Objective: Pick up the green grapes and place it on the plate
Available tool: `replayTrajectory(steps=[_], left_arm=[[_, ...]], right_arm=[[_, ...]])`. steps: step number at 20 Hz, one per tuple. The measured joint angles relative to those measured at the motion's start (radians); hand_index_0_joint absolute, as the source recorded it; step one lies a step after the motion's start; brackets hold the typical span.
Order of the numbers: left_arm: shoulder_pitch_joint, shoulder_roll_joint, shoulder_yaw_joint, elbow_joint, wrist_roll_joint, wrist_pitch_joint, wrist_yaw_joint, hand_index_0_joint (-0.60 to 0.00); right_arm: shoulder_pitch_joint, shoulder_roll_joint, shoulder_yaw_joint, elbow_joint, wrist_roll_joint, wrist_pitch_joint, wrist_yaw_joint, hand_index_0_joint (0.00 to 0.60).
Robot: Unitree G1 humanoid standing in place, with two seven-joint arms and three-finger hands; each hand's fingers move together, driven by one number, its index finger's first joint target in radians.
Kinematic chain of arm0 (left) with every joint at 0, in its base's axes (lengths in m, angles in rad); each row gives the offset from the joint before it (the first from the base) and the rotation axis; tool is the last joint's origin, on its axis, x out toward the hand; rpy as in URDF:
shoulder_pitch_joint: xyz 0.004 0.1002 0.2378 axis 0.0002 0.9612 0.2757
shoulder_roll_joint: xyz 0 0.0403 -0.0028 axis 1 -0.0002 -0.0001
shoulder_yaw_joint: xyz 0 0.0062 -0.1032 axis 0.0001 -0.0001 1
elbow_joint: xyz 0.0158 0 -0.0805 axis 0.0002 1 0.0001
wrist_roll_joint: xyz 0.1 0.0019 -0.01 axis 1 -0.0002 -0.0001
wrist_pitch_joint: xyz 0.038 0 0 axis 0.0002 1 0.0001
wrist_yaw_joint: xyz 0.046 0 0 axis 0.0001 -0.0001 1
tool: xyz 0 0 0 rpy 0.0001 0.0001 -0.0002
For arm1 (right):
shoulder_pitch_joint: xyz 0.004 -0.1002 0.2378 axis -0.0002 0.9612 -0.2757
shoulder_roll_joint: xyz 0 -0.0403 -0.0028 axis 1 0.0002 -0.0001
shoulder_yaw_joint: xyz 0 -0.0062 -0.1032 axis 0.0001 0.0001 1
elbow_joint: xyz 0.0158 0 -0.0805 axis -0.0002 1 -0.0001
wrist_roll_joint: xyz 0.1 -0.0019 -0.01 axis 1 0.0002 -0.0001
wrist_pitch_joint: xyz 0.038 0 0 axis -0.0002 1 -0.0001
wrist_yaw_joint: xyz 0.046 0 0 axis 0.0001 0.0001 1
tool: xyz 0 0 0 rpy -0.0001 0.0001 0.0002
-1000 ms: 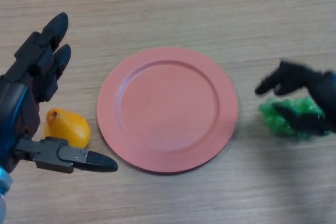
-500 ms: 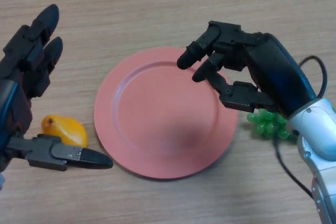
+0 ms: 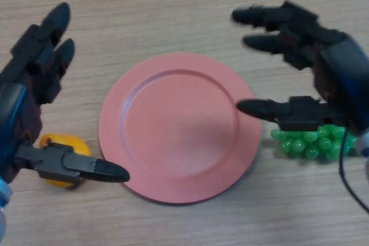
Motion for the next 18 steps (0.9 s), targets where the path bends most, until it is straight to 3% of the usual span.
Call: replayTrajectory(steps=[3, 6, 7, 16, 18], left_arm=[[-0.014, 0.000, -0.022, 0.008, 0.000, 0.012, 0.001, 0.000], [-0.029, 0.002, -0.026, 0.008, 0.002, 0.040, 0.003, 0.000], [-0.033, 0.002, -0.030, 0.008, 0.002, 0.040, 0.003, 0.000], [-0.018, 0.002, -0.043, 0.012, 0.005, 0.039, 0.003, 0.000], [-0.011, 0.002, -0.041, 0.013, 0.005, 0.038, 0.003, 0.000]], right_arm=[[0.043, -0.039, -0.061, 0.129, -0.135, -0.173, 0.060, 0.000], [0.056, -0.065, -0.115, 0.197, -0.136, -0.246, 0.113, 0.000], [0.057, -0.082, -0.117, 0.252, -0.188, -0.303, 0.121, 0.000], [0.040, -0.133, -0.136, 0.692, -0.258, -0.514, 0.117, 0.000], [0.033, -0.155, -0.141, 0.799, -0.326, -0.605, 0.070, 0.000]])
